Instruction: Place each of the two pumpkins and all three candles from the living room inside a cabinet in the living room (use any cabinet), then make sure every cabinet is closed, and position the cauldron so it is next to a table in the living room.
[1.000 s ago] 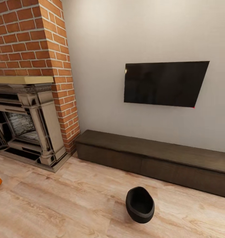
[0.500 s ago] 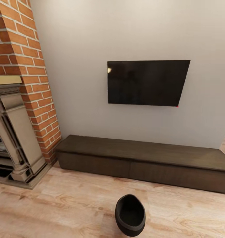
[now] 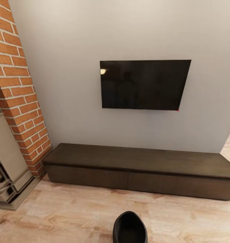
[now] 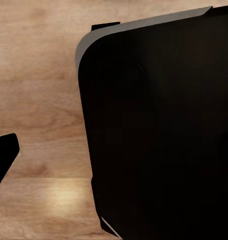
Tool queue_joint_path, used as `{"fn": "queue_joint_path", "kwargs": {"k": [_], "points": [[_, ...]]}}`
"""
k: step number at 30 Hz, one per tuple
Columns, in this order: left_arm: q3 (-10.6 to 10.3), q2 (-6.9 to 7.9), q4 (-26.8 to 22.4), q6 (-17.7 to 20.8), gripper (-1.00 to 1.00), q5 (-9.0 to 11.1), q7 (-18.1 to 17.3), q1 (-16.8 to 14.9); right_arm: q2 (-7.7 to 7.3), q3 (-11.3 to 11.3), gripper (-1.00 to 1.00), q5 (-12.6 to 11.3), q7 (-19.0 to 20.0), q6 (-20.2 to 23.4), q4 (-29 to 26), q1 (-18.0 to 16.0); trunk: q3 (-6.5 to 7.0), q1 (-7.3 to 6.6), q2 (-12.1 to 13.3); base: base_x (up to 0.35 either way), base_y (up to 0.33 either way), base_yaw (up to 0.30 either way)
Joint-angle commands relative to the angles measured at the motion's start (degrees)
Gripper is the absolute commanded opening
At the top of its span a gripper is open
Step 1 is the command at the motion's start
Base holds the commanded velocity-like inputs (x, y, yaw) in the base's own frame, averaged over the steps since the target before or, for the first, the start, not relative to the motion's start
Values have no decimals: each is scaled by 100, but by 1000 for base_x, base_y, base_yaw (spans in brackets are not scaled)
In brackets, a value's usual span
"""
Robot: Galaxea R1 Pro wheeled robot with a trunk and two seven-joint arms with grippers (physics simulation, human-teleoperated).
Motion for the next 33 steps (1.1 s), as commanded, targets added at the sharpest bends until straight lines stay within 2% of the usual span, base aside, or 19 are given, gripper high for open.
{"fn": "queue_joint_path", "kwargs": {"k": [1, 8, 13, 15, 27, 33], "points": [[-45, 2, -4, -14, 100, -4, -6, 0, 1, -1, 100, -13, 1, -20, 4, -2, -5, 3, -2, 335, 0, -2], [-77, 1, -4, -20, 100, -2, -5, 0, 0, -1, 100, -18, 0, -43, 4, -2, -5, 3, -2, 334, 0, 0], [-89, 1, -4, -183, 100, -2, -5, 0, 0, -17, 100, -50, -1, -44, -11, -2, -5, 3, -2, 250, 0, 0], [-99, 1, -4, -314, 100, -2, -5, 0, 0, -23, 100, -55, -8, -32, -13, -2, -5, 3, -2, 67, 0, 0], [-101, 1, -4, -340, 100, -2, -5, 0, 0, -30, 100, -65, -10, -49, -14, -2, -5, 3, -2, 4, 0, -1], [-98, 1, -4, -340, 100, -2, -5, 0, 0, -30, 100, -60, -4, -46, -14, -2, -5, 3, -2, 0, 0, -182]]}}
